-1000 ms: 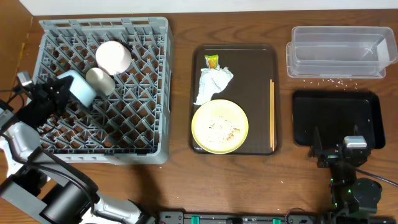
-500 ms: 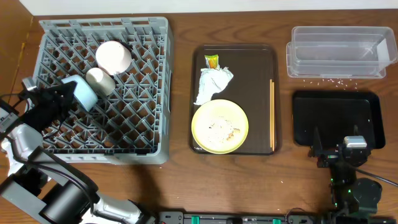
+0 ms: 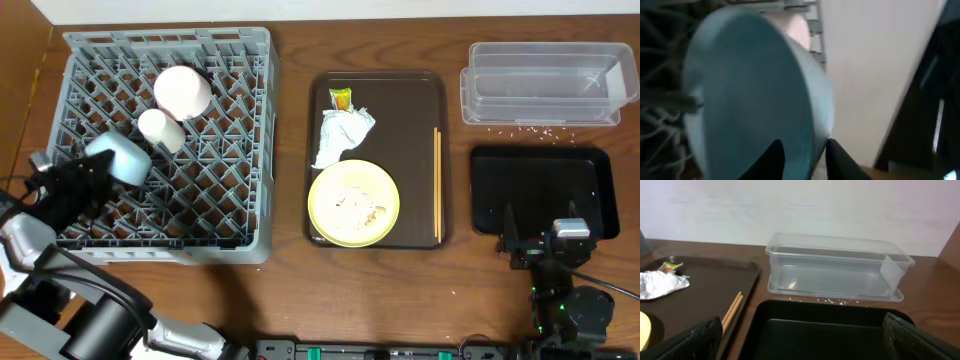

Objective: Sort waste into correct bins and load items into the dishwasher

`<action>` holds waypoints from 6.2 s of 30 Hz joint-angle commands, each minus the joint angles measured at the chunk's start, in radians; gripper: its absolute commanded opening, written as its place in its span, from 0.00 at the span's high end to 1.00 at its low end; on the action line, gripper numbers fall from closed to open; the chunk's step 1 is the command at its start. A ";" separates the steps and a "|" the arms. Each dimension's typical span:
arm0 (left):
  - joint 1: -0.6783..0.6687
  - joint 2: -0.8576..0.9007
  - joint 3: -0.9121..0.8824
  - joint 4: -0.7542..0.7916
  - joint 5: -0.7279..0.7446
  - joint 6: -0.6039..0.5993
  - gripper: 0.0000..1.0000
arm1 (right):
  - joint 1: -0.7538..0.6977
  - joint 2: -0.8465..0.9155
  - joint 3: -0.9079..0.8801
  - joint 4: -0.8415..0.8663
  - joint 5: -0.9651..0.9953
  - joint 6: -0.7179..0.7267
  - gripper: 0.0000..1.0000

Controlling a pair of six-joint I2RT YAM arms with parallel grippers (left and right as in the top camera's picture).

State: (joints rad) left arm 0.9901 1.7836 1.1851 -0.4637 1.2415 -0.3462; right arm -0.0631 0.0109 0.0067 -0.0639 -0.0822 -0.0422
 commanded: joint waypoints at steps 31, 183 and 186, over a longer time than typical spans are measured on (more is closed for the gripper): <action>-0.353 -0.238 -0.005 0.000 -1.207 0.090 0.92 | -0.008 -0.006 -0.001 -0.004 -0.004 -0.015 0.01; -0.267 -0.516 -0.005 -0.266 -0.946 -0.097 0.11 | 0.319 1.809 1.404 0.010 -0.790 -0.060 0.01; -0.267 -0.515 -0.005 -0.266 -0.946 -0.097 0.11 | 0.371 1.864 1.406 0.113 -0.700 0.119 0.01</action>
State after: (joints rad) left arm 0.7231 1.2617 1.1778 -0.7288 0.2867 -0.4454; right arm 0.2619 1.8400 1.3926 0.0162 -0.7937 -0.0971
